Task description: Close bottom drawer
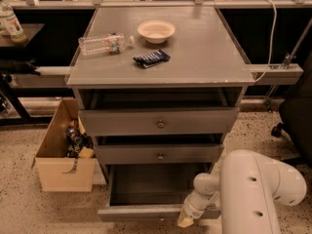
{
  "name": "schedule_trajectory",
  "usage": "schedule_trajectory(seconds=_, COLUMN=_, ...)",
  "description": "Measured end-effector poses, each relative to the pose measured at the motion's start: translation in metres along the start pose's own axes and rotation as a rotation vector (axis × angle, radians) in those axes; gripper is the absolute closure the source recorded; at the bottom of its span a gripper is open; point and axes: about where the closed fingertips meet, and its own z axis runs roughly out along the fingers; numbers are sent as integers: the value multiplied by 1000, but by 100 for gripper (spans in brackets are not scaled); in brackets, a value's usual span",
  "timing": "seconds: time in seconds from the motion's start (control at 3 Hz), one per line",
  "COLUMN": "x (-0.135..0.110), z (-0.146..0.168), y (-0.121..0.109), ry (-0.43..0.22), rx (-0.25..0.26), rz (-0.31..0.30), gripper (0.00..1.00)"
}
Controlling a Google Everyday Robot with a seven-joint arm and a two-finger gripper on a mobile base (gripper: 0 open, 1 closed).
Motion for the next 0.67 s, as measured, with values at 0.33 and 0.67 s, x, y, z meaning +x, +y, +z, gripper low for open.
schedule_trajectory(seconds=0.33, x=0, z=0, y=0, ry=0, rx=0, rz=0, gripper=0)
schedule_trajectory(seconds=0.67, x=0, z=0, y=0, ry=0, rx=0, rz=0, gripper=0)
